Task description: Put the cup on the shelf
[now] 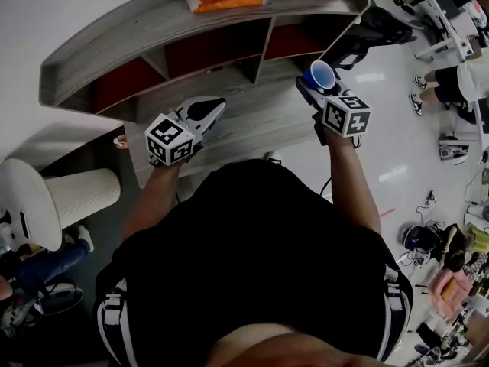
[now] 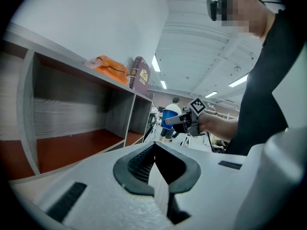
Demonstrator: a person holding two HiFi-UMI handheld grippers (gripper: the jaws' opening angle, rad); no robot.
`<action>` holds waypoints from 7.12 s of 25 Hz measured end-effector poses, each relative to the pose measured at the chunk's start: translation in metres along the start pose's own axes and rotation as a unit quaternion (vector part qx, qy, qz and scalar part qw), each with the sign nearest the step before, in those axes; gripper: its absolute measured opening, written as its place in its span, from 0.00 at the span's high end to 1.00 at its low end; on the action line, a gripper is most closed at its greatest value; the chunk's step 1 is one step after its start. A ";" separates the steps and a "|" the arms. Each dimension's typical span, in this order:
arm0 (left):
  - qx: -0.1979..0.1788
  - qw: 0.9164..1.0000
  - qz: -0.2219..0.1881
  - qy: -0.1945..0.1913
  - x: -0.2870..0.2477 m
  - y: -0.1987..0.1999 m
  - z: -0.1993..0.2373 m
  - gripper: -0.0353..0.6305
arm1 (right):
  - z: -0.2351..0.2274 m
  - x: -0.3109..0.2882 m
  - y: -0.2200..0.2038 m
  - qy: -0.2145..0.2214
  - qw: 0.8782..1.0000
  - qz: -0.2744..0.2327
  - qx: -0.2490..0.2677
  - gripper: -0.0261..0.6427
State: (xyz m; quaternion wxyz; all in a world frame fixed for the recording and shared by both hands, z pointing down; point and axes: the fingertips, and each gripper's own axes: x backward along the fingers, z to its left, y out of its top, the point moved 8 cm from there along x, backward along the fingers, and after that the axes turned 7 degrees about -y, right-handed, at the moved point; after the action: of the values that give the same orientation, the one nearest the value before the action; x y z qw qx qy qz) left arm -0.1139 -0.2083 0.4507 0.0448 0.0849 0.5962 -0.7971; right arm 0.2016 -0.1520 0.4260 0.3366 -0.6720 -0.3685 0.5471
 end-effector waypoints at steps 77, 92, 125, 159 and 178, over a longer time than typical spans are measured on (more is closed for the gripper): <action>0.089 0.983 0.016 0.159 -0.102 -0.016 -0.022 0.92 | -0.103 -0.230 -0.018 0.065 0.982 0.055 0.168 0.53; 0.099 0.982 0.003 0.160 -0.088 -0.021 -0.024 0.92 | -0.098 -0.232 -0.019 0.064 0.979 0.057 0.185 0.53; 0.069 0.991 -0.003 0.118 -0.088 -0.009 -0.037 0.92 | -0.113 -0.169 -0.032 0.035 0.990 0.053 0.123 0.52; 0.006 1.000 -0.004 0.003 -0.058 0.011 -0.060 0.92 | -0.047 0.050 0.045 0.031 0.981 -0.175 0.081 0.92; 0.001 0.997 -0.024 -0.067 -0.077 0.029 -0.069 0.92 | -0.051 0.125 -0.011 -0.021 0.982 -0.181 0.045 0.95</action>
State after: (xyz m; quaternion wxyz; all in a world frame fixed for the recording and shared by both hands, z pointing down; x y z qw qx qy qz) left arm -0.0274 -0.1527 0.4185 0.0656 0.0170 0.5925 -0.8027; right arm 0.2661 -0.0413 0.3834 0.4523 -0.5670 -0.4655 0.5071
